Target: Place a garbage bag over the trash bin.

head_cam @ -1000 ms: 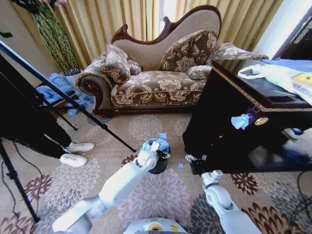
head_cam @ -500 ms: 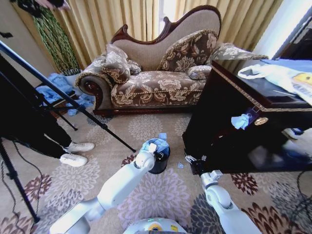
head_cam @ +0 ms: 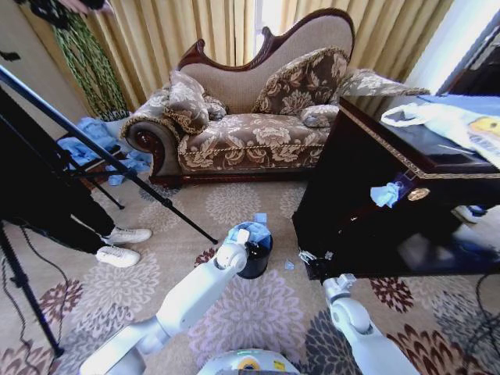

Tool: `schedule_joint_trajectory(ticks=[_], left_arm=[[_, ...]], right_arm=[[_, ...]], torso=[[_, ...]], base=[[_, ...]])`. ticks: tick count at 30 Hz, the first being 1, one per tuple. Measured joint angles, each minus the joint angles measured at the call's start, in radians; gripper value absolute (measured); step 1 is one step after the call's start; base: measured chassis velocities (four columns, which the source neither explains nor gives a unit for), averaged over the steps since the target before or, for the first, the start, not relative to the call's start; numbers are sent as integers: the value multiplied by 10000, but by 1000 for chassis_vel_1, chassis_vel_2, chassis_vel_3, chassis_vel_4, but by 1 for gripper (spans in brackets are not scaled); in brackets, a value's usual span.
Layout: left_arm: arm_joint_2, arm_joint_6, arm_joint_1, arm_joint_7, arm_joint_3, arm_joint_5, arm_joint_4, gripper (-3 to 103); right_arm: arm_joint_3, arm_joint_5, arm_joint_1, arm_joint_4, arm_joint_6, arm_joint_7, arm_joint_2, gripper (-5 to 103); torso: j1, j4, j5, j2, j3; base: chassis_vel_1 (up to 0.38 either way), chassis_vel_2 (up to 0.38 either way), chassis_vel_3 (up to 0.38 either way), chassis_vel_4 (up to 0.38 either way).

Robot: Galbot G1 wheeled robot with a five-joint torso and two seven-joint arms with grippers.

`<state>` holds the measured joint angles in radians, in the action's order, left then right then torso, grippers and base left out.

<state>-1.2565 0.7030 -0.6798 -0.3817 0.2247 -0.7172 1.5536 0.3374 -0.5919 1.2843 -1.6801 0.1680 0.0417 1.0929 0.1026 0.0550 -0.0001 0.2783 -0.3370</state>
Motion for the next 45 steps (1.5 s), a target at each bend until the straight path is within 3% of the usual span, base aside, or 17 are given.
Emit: schedule_joint_trajectory(ticks=[12, 21, 29, 45], left_arm=[[-242, -175, -86, -81, 639, 4, 500, 0], [-505, -232, -363, -163, 1519, 110, 372, 0], [-513, -238, -548, -164, 1718, 236, 320, 0], [-925, -385, -902, 249, 1865, 1294, -1052, 0]], right_arm=[[-181, 22, -130, -35, -19, -3, -120, 100], [-160, 20, -154, -73, -31, -82, -228, 100], [-267, 44, -215, -61, -30, -166, -197, 100], [-281, 2, -303, -79, -10, -197, -367, 100]], torso=[[0, 0, 2, 0, 0], [0, 1, 1, 0, 0], [0, 0, 1, 0, 0], [0, 1, 0, 0, 0]], base=[[0, 0, 0, 0], [0, 0, 0, 0], [0, 0, 0, 0], [0, 0, 0, 0]])
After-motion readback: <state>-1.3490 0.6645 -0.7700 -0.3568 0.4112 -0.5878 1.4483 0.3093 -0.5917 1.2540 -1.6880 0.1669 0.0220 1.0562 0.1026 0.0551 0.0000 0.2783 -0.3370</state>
